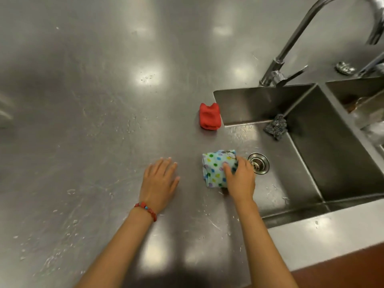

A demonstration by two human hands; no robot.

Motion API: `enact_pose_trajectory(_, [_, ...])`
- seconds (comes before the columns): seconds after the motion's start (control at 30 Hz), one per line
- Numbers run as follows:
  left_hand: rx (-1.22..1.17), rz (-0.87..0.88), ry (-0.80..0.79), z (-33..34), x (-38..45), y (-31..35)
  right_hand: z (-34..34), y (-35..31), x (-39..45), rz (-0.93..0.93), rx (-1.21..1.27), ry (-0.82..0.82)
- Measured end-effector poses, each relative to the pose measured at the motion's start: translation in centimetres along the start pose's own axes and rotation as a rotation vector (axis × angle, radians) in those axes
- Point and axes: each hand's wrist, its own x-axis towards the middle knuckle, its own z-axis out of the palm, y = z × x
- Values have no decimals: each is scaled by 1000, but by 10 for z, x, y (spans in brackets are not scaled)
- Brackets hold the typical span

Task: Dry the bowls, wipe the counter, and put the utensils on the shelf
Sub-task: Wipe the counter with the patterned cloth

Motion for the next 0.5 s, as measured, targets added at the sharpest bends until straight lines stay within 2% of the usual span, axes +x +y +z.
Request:
enact_pose_trajectory(0.3, [-41, -75, 10, 0, 0, -2, -2, -4, 23, 287, 433, -207])
enact_pose_trajectory(0.5, [-82, -177, 33, -11, -26, -25, 14, -40, -18, 297, 780, -313])
